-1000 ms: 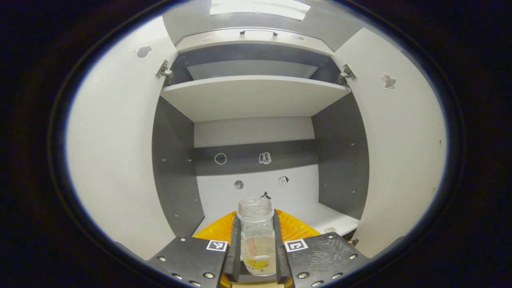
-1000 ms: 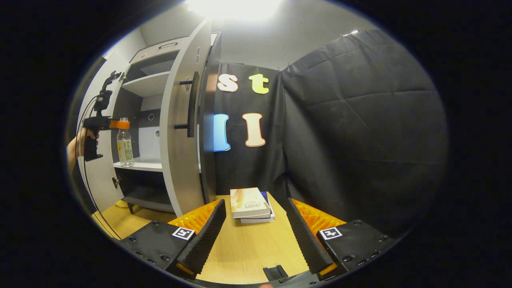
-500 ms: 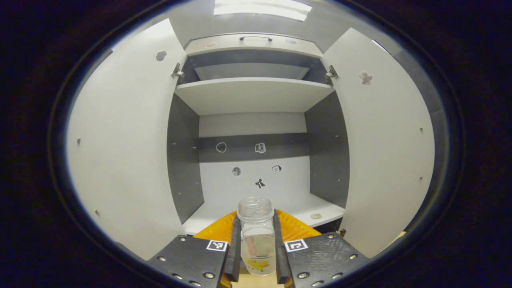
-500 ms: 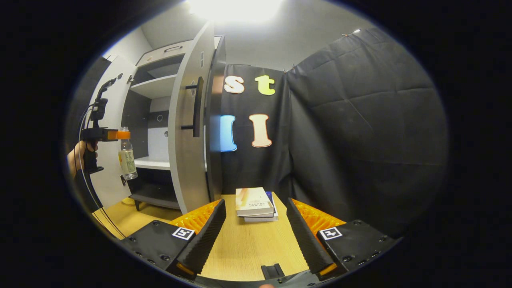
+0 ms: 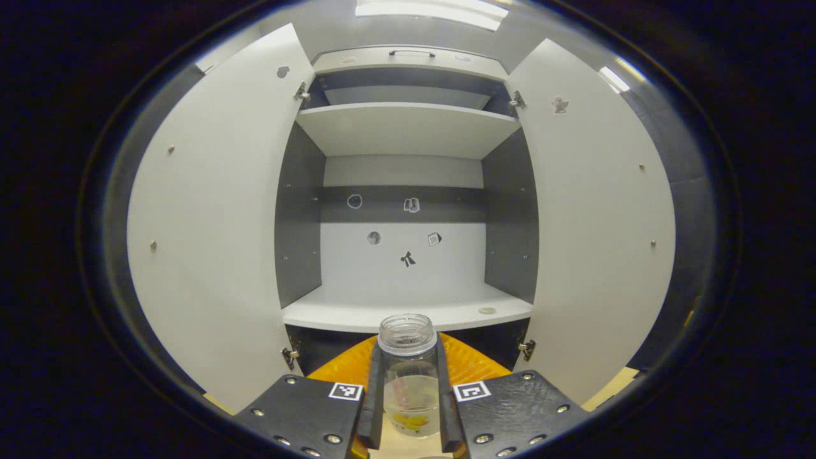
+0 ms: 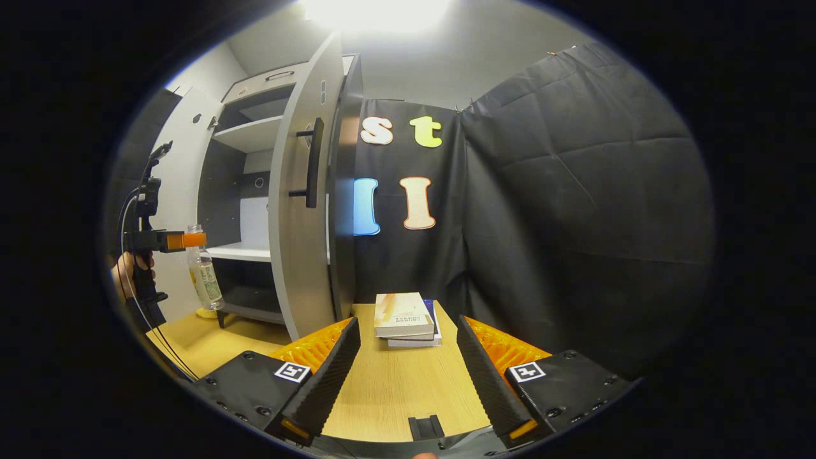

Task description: Grasp the bottle in the cabinet with the left hand and place it on the coaster, then close the right door with the right hand and the left door with the left hand.

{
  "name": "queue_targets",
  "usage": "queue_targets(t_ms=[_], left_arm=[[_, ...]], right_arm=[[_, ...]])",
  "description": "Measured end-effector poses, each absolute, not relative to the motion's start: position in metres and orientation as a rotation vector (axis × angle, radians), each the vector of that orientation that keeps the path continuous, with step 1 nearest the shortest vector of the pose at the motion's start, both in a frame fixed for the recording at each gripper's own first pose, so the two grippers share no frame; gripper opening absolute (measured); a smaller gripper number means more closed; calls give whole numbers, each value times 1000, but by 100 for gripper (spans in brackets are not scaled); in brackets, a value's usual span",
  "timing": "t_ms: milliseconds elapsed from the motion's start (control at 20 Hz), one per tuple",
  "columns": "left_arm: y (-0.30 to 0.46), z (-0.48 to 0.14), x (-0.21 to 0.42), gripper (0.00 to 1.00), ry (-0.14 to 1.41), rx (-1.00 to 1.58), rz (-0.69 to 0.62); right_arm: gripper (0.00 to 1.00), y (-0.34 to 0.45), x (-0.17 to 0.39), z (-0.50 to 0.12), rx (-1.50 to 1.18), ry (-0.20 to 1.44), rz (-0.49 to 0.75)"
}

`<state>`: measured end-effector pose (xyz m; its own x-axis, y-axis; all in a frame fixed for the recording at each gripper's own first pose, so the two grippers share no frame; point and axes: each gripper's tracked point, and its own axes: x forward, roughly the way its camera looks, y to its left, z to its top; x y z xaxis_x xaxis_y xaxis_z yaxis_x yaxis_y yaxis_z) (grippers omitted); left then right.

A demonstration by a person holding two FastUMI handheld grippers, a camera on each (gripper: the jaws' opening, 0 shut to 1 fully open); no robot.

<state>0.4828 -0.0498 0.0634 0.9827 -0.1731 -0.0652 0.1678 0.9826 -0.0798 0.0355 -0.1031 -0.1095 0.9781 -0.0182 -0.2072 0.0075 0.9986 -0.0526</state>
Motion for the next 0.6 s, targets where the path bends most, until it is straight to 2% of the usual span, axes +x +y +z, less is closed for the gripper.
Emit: queue_targets(t_ms=[600], left_arm=[[-59, -24, 452, 37, 132, -96, -178]], right_arm=[[97, -104, 23, -120, -82, 231, -10]])
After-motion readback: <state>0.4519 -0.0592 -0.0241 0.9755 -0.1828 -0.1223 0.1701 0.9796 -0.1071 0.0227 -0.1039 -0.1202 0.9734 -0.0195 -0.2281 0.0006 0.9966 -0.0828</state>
